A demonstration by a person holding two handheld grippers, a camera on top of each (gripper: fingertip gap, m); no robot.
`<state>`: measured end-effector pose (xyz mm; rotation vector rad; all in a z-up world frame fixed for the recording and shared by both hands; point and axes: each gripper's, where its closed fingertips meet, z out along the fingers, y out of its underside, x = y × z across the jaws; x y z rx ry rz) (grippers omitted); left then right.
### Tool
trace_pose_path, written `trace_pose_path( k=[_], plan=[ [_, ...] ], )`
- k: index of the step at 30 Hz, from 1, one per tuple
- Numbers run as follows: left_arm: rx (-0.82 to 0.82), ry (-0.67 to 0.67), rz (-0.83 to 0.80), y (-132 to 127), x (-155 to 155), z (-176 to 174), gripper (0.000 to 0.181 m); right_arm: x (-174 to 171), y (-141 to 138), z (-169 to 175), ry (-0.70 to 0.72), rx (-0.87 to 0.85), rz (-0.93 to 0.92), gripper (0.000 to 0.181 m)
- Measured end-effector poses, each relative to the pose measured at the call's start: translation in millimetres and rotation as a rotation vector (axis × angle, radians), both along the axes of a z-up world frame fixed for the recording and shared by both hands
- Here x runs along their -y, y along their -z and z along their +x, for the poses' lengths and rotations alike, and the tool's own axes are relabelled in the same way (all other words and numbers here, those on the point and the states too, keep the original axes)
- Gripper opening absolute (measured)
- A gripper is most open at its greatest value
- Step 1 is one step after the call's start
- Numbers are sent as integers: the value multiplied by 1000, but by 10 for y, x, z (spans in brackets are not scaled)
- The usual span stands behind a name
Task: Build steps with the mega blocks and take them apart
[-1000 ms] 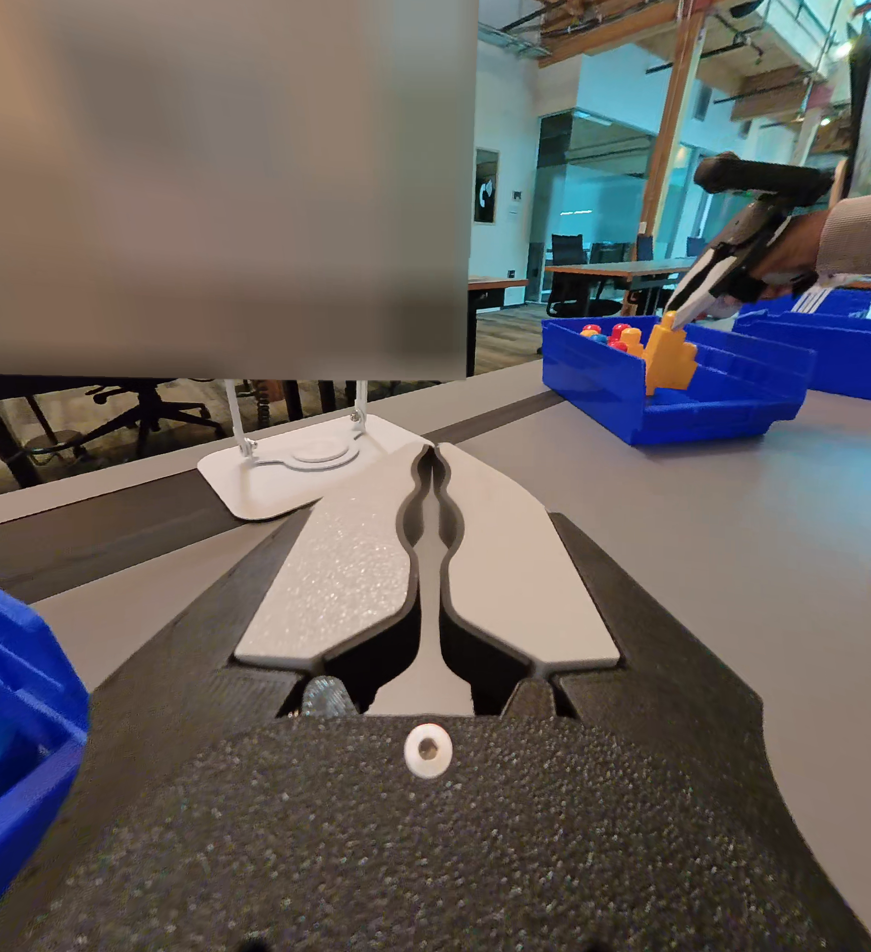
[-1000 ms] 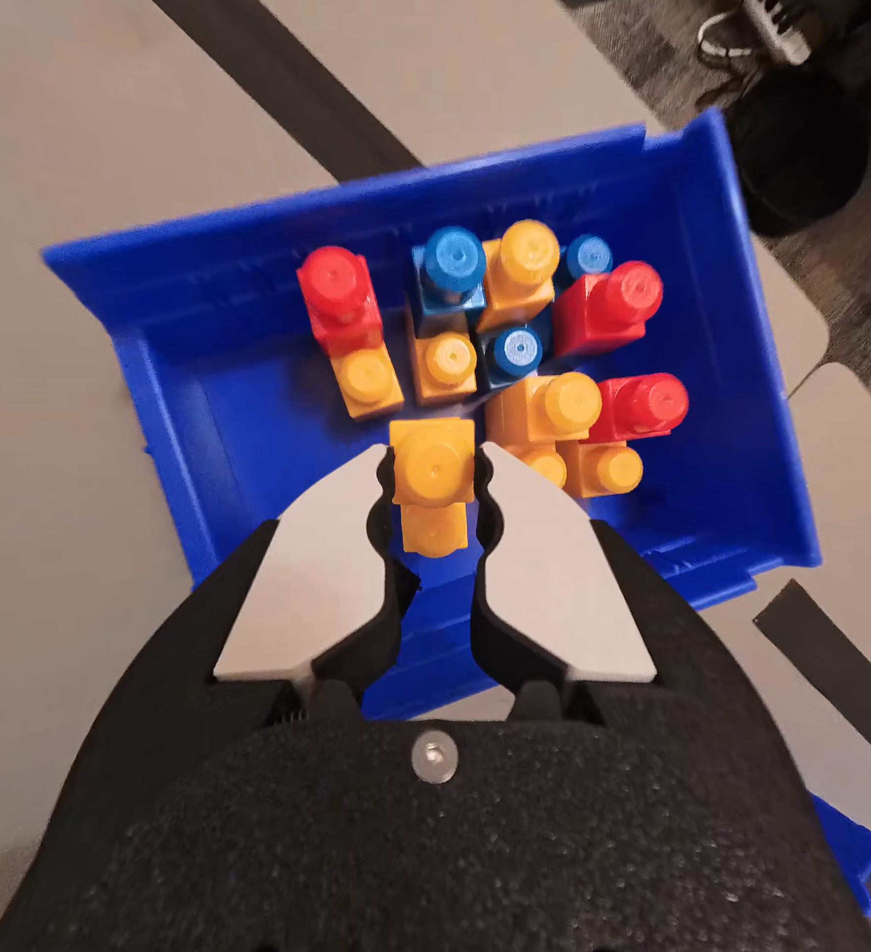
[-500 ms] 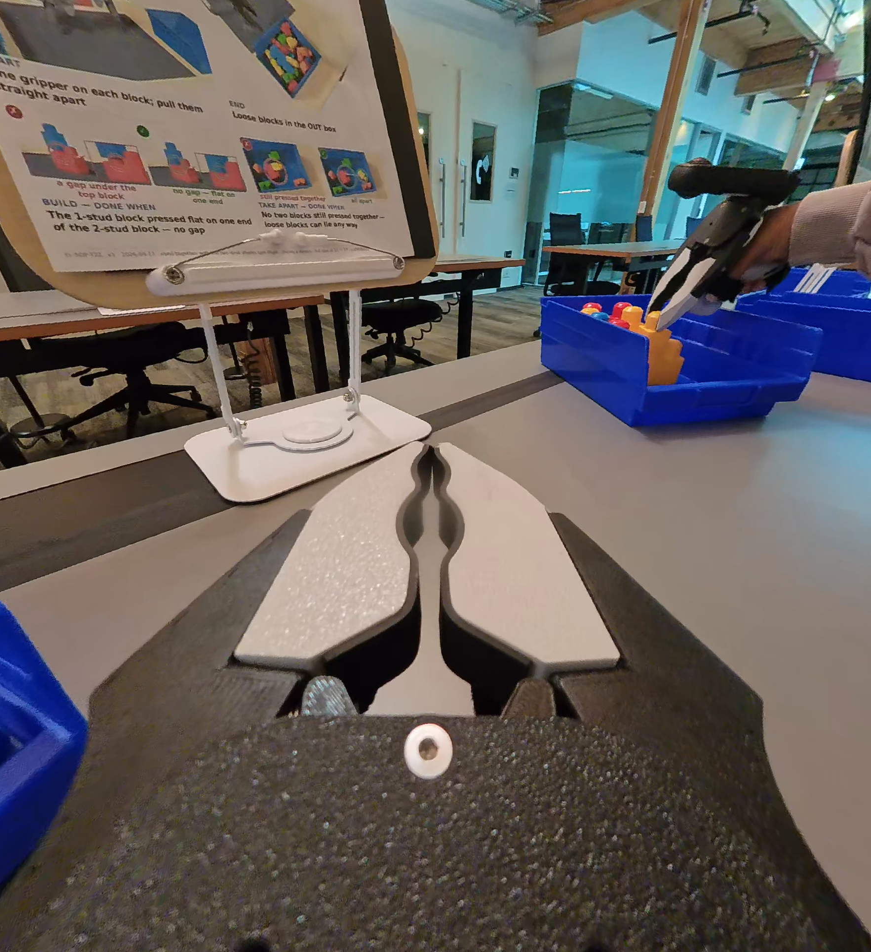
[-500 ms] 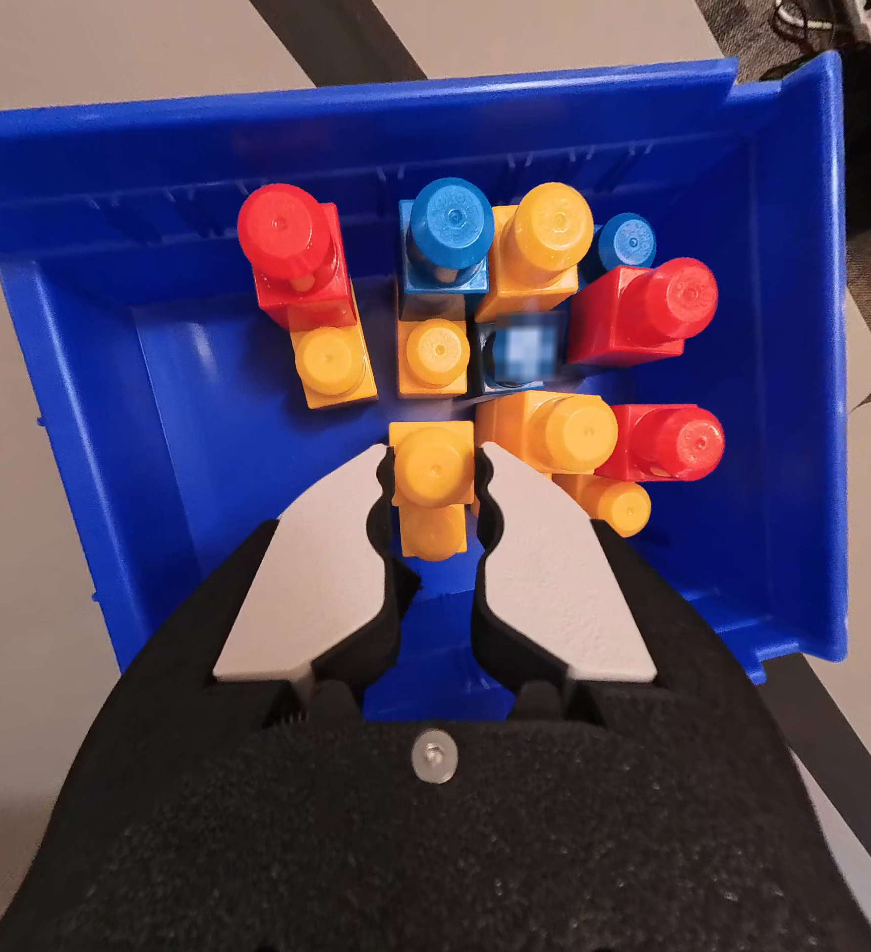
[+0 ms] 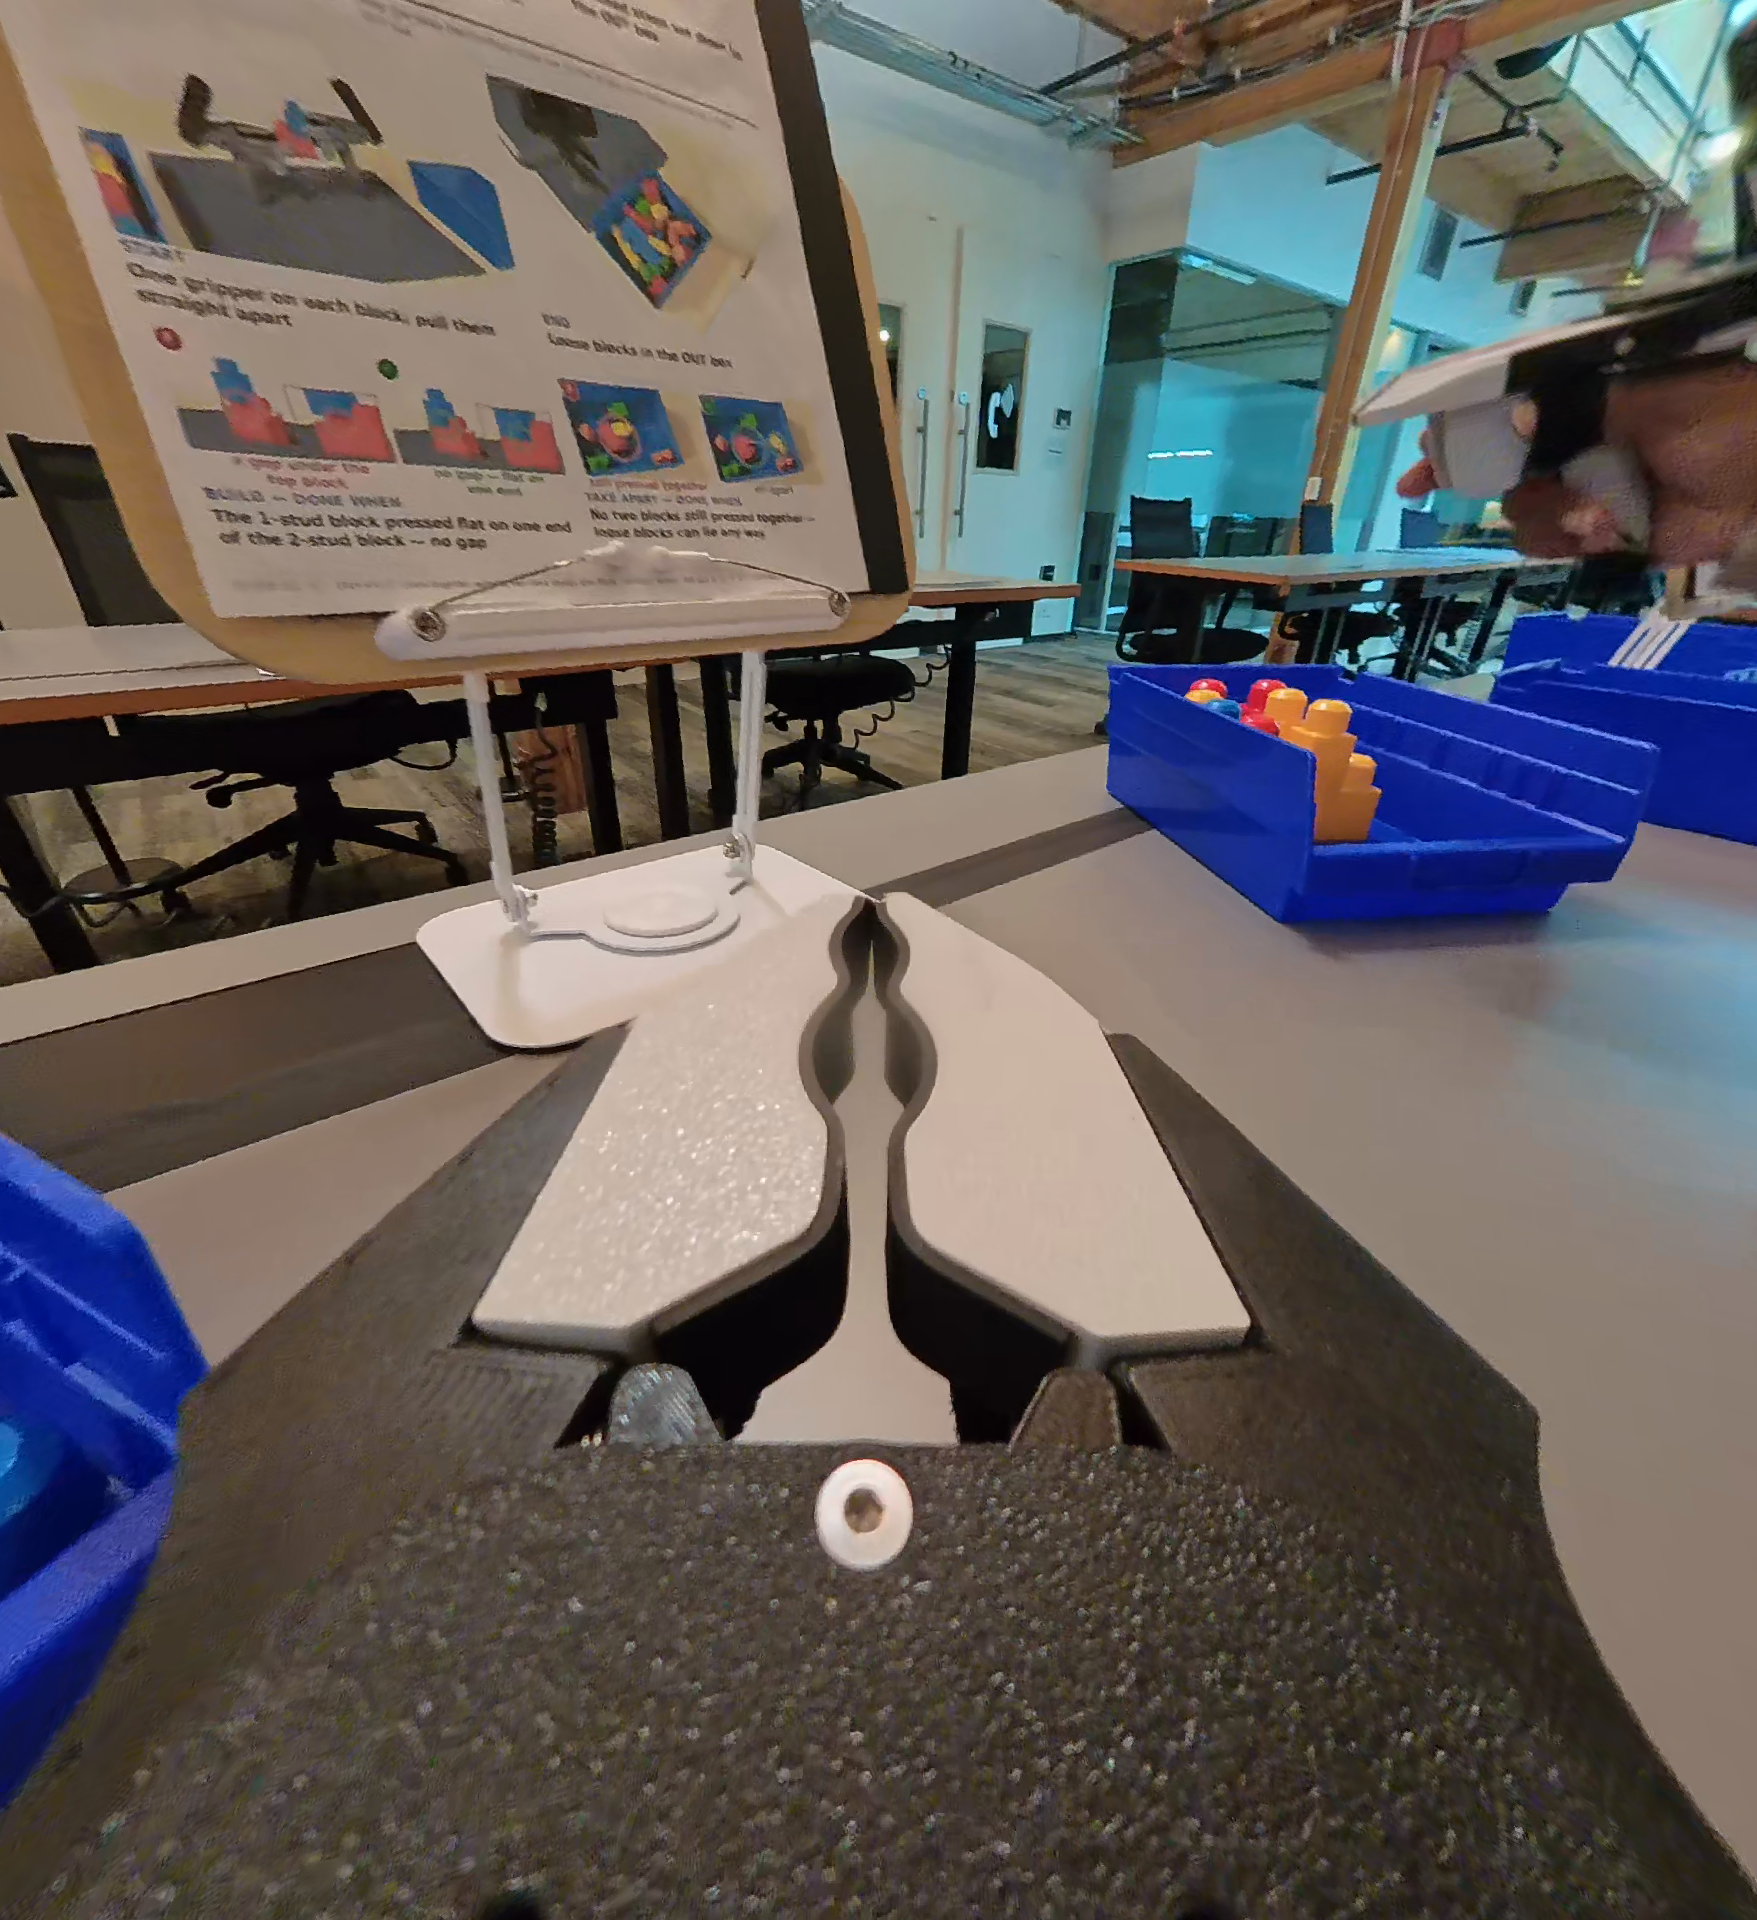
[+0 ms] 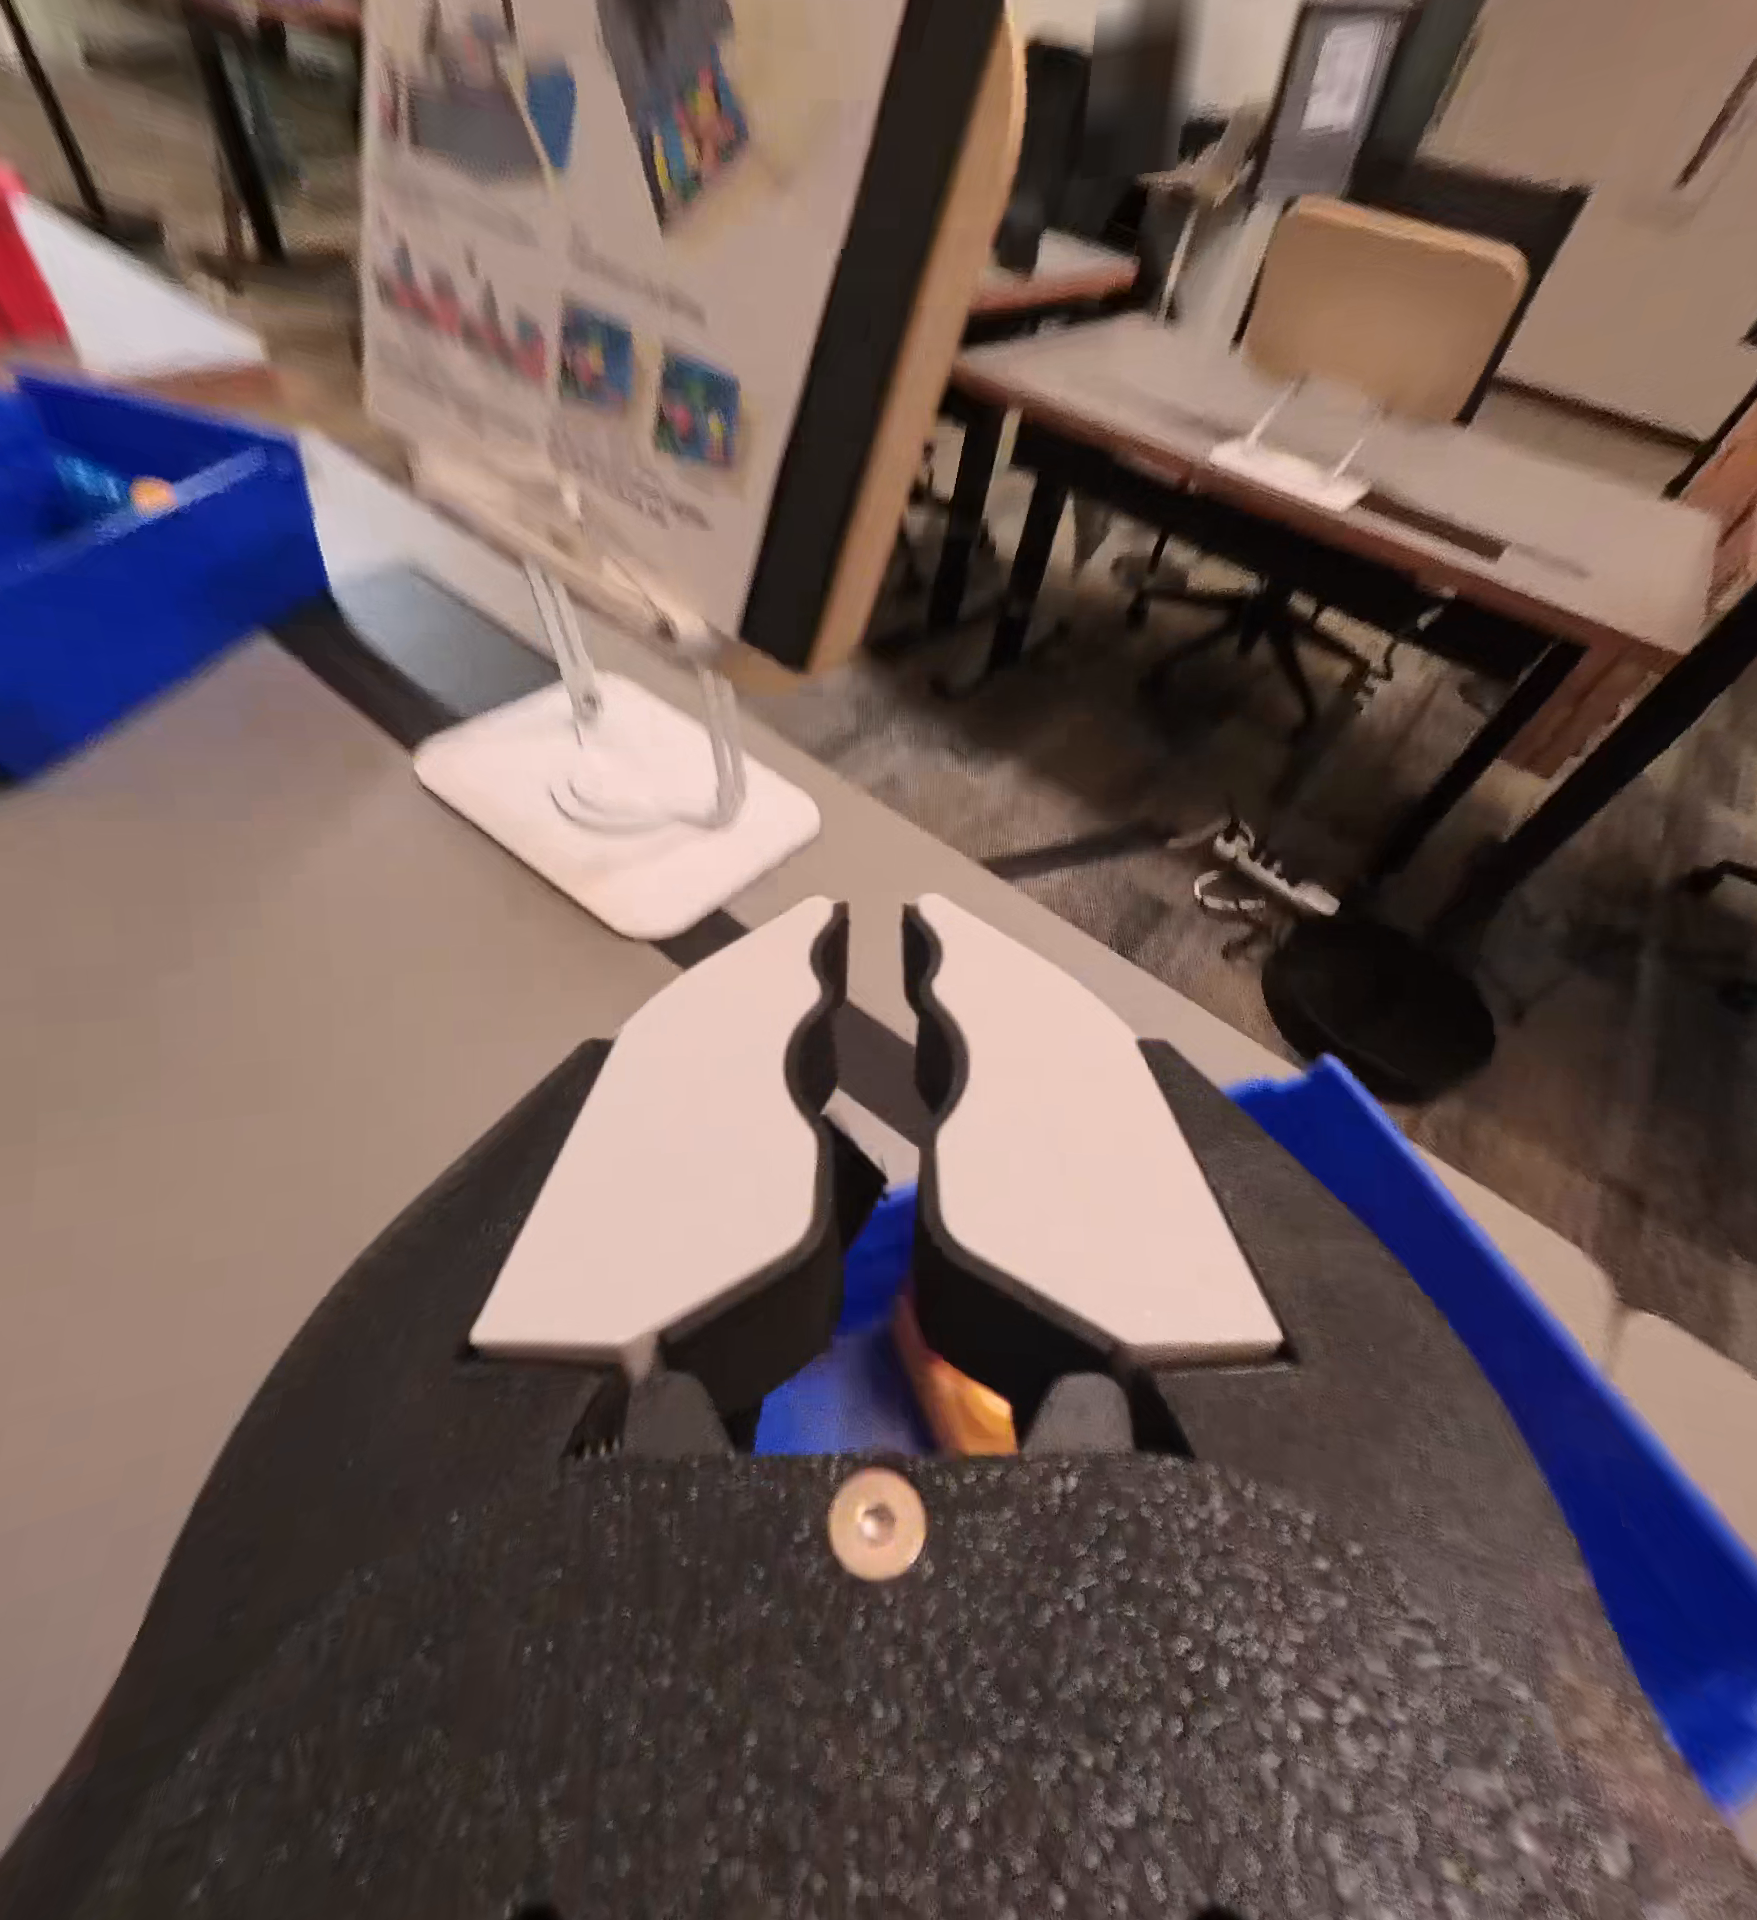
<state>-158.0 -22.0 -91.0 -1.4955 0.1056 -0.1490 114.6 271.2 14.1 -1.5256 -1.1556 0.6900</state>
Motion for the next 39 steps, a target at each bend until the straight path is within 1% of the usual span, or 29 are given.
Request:
trace_pose_path(
  k=[1, 2, 5, 8, 13, 14, 16, 20, 21, 23, 25, 28, 31, 35, 39],
  plan=[
    [5, -10, 4, -15, 7, -26, 0, 136, 12, -81, 5, -47, -1, 7],
    [9, -24, 6, -27, 15, -57, 0, 247, 48, -144, 37, -84, 9, 1],
    [11, -68, 13, -59, 37, -150, 0, 599, 313, -322, 125, -118, 29, 0],
    [3, -139, 21, -104, 69, -289, 0, 909, 632, -470, 195, -161, -24, 0],
    [30, -311, 45, -219, 191, -698, 0, 1213, 1045, -573, 306, -209, -75, 0],
    [27, -356, 51, -251, 229, -807, 0, 1256, 1115, -588, 315, -212, -92, 0],
    [15, -447, 52, -325, 303, -1050, 0, 1293, 1214, -597, 337, -199, -68, 0],
    [10, -575, 38, -525, 386, -1555, 0, 1290, 1311, -600, 330, -171, -41, 0],
    [5, -601, 23, -570, 383, -1678, 0, 1284, 1326, -588, 328, -165, -31, 0],
    [-17, -653, -18, -642, 336, -1929, 6, 1269, 1378, -560, 329, -163, -51, 0],
    [-12, -678, -80, -646, 225, -2159, 11, 1266, 1528, -565, 313, -102, -104, 0],
    [20, -704, -194, -537, 13, -2481, 26, 1270, 1601, -570, 295, -86, -144, 0],
    [13, -760, -331, -276, -159, -2789, 38, 1266, 1561, -551, 296, -96, -134, 0],
    [34, -816, -486, 172, -291, -3065, 39, 1227, 1514, -480, 323, -114, -130, 0],
    [84, -838, -613, 561, -350, -3171, 38, 1167, 1493, -403, 351, -124, -129, 0]
  ],
)
